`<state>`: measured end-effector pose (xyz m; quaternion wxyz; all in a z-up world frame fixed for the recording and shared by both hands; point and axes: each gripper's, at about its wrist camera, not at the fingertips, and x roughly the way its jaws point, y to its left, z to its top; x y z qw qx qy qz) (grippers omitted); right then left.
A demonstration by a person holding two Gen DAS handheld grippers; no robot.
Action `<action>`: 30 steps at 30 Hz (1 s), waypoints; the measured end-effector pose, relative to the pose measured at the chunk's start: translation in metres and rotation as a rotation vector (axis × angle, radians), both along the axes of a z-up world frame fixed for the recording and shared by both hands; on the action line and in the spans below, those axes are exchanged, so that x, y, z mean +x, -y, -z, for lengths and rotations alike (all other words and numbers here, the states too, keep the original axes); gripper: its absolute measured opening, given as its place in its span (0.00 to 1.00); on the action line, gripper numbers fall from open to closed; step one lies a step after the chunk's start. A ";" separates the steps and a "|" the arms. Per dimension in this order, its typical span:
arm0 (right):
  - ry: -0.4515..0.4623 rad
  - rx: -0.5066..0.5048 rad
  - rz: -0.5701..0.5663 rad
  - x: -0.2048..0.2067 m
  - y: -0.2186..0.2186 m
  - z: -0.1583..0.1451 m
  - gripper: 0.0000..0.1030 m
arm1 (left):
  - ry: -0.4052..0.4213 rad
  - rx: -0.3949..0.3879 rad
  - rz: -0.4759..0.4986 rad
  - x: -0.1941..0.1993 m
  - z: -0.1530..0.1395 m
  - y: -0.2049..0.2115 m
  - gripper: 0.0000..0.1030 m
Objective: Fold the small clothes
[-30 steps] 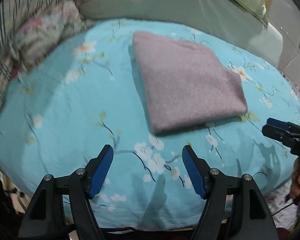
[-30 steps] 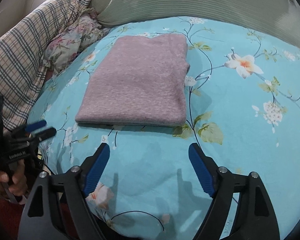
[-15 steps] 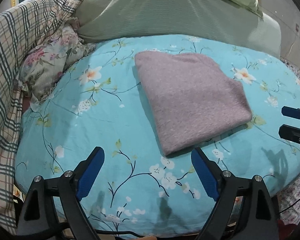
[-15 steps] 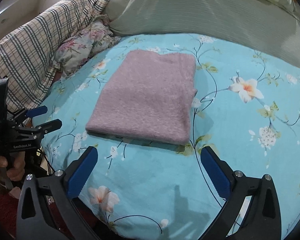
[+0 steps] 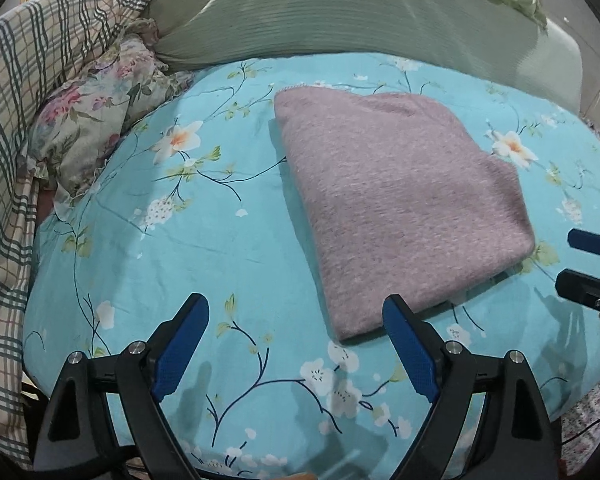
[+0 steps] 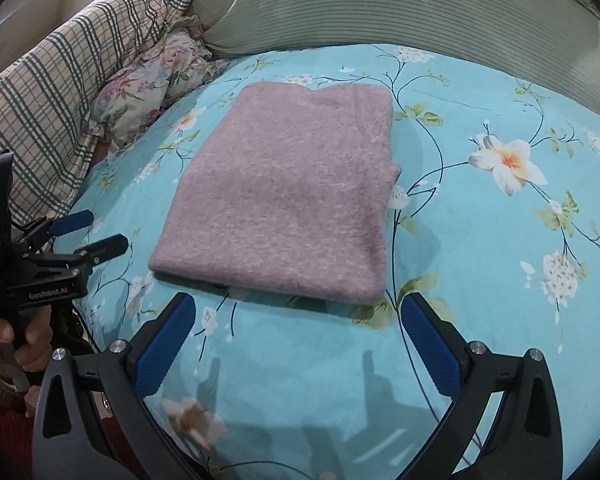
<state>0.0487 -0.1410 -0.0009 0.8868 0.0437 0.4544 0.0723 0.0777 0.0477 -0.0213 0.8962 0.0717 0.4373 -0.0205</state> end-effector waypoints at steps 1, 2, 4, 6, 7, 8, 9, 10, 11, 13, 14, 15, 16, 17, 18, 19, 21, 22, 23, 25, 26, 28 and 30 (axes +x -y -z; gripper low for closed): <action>-0.002 0.000 0.000 0.003 0.000 0.000 0.99 | -0.006 0.003 0.001 0.002 0.001 0.001 0.87; -0.002 -0.001 -0.001 0.005 0.001 -0.001 0.99 | -0.009 0.004 0.002 0.004 0.002 0.003 0.87; 0.000 -0.004 -0.001 0.009 0.002 -0.002 0.99 | -0.010 0.005 0.009 0.007 0.001 0.006 0.87; 0.003 -0.001 0.000 0.015 0.004 -0.004 0.99 | -0.004 0.010 0.014 0.009 -0.001 0.008 0.87; 0.006 0.004 0.001 0.017 0.004 -0.006 0.99 | 0.002 0.012 0.018 0.010 -0.002 0.009 0.87; 0.008 0.006 0.000 0.020 0.005 -0.007 0.99 | 0.009 0.015 0.022 0.011 -0.004 0.010 0.87; 0.010 0.008 0.000 0.022 0.005 -0.008 0.99 | 0.018 0.018 0.025 0.012 -0.006 0.012 0.87; 0.011 0.009 -0.001 0.024 0.005 -0.009 0.99 | 0.025 0.022 0.024 0.012 -0.009 0.013 0.87; 0.013 0.010 -0.001 0.026 0.005 -0.010 0.99 | 0.030 0.023 0.024 0.012 -0.010 0.014 0.87; 0.017 0.012 -0.003 0.028 0.003 -0.012 0.99 | 0.037 0.020 0.026 0.012 -0.013 0.015 0.87; 0.018 0.012 -0.006 0.030 0.001 -0.013 0.99 | 0.039 0.018 0.027 0.012 -0.015 0.015 0.87; 0.018 0.012 -0.008 0.031 0.001 -0.013 0.99 | 0.040 0.018 0.027 0.013 -0.015 0.016 0.87; 0.018 0.012 -0.012 0.032 -0.001 -0.013 0.99 | 0.039 0.020 0.028 0.014 -0.015 0.016 0.87; 0.017 0.011 -0.015 0.034 -0.002 -0.013 0.99 | 0.040 0.021 0.029 0.014 -0.015 0.016 0.87; 0.015 0.011 -0.018 0.035 -0.002 -0.013 0.99 | 0.039 0.023 0.028 0.015 -0.015 0.017 0.87; 0.014 0.010 -0.020 0.036 -0.003 -0.013 0.99 | 0.038 0.024 0.027 0.015 -0.015 0.017 0.87; 0.013 0.009 -0.024 0.038 -0.004 -0.012 0.99 | 0.035 0.021 0.026 0.016 -0.015 0.018 0.87; 0.011 0.008 -0.025 0.039 -0.004 -0.012 0.99 | 0.032 0.020 0.026 0.017 -0.015 0.018 0.87; 0.009 0.008 -0.024 0.040 -0.005 -0.012 0.99 | 0.032 0.019 0.026 0.017 -0.015 0.018 0.87; 0.008 0.011 -0.022 0.040 -0.006 -0.011 0.99 | 0.029 0.017 0.025 0.018 -0.014 0.019 0.87; 0.007 0.014 -0.023 0.040 -0.005 -0.011 0.99 | 0.028 0.018 0.025 0.018 -0.014 0.019 0.87; 0.007 0.013 -0.023 0.041 -0.006 -0.011 0.99 | 0.027 0.020 0.025 0.019 -0.013 0.020 0.87; 0.004 0.013 -0.020 0.041 -0.007 -0.011 0.99 | 0.026 0.023 0.028 0.020 -0.013 0.020 0.87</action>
